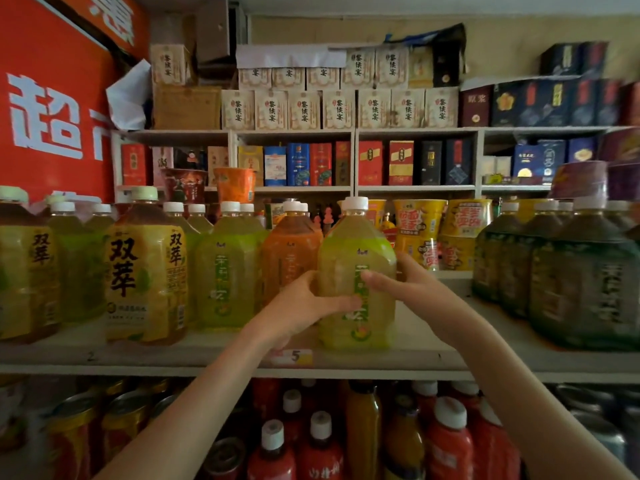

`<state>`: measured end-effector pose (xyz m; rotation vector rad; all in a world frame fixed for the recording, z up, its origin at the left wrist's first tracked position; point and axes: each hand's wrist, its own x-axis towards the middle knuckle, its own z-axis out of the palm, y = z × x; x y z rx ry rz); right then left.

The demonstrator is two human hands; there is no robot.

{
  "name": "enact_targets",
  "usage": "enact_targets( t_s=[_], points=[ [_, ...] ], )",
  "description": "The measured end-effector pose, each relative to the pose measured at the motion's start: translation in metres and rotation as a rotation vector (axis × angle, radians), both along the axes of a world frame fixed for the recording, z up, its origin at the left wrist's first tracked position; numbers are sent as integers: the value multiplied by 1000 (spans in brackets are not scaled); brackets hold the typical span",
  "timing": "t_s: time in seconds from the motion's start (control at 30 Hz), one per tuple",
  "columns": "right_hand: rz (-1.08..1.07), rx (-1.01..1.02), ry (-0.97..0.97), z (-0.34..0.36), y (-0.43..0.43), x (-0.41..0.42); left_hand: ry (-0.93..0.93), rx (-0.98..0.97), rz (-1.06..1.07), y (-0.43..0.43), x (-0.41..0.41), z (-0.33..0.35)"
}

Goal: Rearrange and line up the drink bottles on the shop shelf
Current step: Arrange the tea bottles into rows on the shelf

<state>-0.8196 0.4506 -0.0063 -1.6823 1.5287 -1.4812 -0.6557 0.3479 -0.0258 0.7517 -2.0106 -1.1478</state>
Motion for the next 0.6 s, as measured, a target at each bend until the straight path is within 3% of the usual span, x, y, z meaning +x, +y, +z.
enact_targets(
  t_s=[0.2, 0.37, 0.47, 0.6],
  points=[
    [-157, -255, 191, 26, 2, 11, 24, 7, -65, 5, 1, 0],
    [-495, -501, 354, 24, 0, 42, -11, -102, 20, 19, 21, 9],
    [-451, -646, 455, 13, -1, 75, 57, -175, 145, 31, 45, 13],
    [-374, -658, 507, 3, -12, 114, 134, -203, 280, 43, 87, 9]
  ],
)
